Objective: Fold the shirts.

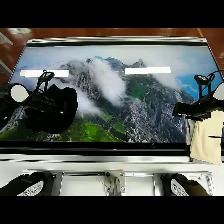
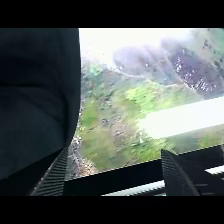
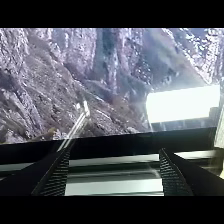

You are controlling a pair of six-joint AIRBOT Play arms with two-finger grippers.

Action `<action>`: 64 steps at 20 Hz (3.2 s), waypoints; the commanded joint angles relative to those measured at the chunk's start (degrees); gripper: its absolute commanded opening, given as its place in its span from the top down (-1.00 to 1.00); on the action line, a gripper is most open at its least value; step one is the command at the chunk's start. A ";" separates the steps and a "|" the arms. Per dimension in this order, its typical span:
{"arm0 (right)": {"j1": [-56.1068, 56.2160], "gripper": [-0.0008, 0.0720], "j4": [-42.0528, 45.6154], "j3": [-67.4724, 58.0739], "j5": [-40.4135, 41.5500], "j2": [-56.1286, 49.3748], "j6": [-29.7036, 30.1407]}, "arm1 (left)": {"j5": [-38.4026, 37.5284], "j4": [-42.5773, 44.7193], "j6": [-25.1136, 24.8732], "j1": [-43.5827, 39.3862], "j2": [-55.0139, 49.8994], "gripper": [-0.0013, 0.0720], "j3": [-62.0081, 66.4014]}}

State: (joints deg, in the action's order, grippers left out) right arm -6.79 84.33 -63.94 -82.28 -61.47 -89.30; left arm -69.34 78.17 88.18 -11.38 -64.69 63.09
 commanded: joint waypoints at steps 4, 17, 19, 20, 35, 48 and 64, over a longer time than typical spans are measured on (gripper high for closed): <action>0.07 -0.85 -0.04 0.02 5.77 -0.02 -0.02 | 5.18 -0.22 0.00 -0.09 -0.02 -0.85 -0.04; 0.07 -0.85 -0.35 0.04 3.13 -0.02 -0.02 | -2.62 12.87 6.23 16.00 -9.09 -0.90 0.17; 0.07 -0.85 -0.39 0.04 3.13 -0.04 -0.02 | -0.11 9.14 6.23 18.40 -12.94 -1.00 0.17; 0.07 -0.85 -0.39 0.04 3.13 -0.04 0.00 | 0.79 8.09 6.23 18.75 -14.80 -1.00 0.17; 0.11 -0.82 -0.48 -0.04 7.80 1.53 0.81 | 2.51 -27.17 -17.73 1.46 -8.57 0.87 5.20; 0.09 -0.82 1.01 -3.28 -1.31 8.46 3.69 | 18.10 -31.50 -3.17 -37.75 -22.86 -0.72 5.20; 0.11 -0.83 -29.03 2.64 9.46 -24.48 12.02 | 8.85 -24.06 -2.43 -9.11 -12.46 -1.00 -15.45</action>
State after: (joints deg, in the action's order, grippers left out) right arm -6.74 60.29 -61.39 -74.02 -80.79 -78.15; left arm -66.98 55.96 85.78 -21.26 -77.34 53.23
